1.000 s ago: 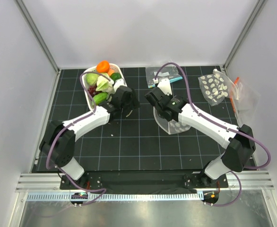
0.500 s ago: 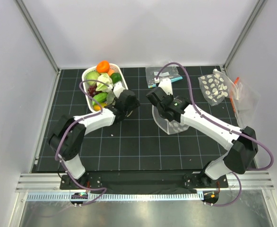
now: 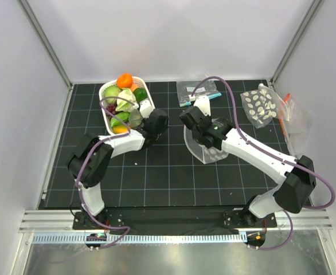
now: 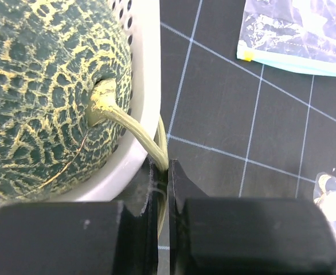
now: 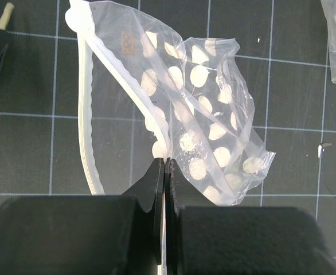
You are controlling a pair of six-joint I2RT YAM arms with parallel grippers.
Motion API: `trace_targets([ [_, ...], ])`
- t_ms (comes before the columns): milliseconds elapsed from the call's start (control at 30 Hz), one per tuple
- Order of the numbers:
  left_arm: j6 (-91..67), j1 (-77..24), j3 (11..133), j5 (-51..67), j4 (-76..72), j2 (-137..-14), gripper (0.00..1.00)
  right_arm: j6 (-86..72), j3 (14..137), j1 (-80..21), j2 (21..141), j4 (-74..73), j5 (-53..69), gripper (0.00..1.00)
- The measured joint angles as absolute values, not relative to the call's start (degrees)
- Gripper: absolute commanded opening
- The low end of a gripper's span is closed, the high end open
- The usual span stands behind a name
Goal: Place the food in the zip-top bag and seal the zipper
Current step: Pick up the fake fruit from the bin, then place the fake fruit in the zipper food storage bag.
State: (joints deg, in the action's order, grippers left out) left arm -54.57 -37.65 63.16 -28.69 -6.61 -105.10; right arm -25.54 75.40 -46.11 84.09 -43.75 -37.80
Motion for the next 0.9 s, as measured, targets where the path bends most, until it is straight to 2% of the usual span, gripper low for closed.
trace_targets([
  [200, -49.47, -39.09, 63.61, -29.47, -4.67, -102.61, 0.0, -25.63, 74.04, -46.11, 82.56, -43.64, -37.06, 0.01],
  [500, -44.25, -40.34, 70.52, -24.01, 4.25, -90.74, 0.0, -25.52, 72.58, -45.36, 79.7, -42.85, -36.21, 0.01],
  [900, -44.18, -40.34, 72.9, -5.32, 13.98, -78.76, 0.0, -25.39, 70.04, -39.75, 73.38, -39.64, -26.46, 0.01],
])
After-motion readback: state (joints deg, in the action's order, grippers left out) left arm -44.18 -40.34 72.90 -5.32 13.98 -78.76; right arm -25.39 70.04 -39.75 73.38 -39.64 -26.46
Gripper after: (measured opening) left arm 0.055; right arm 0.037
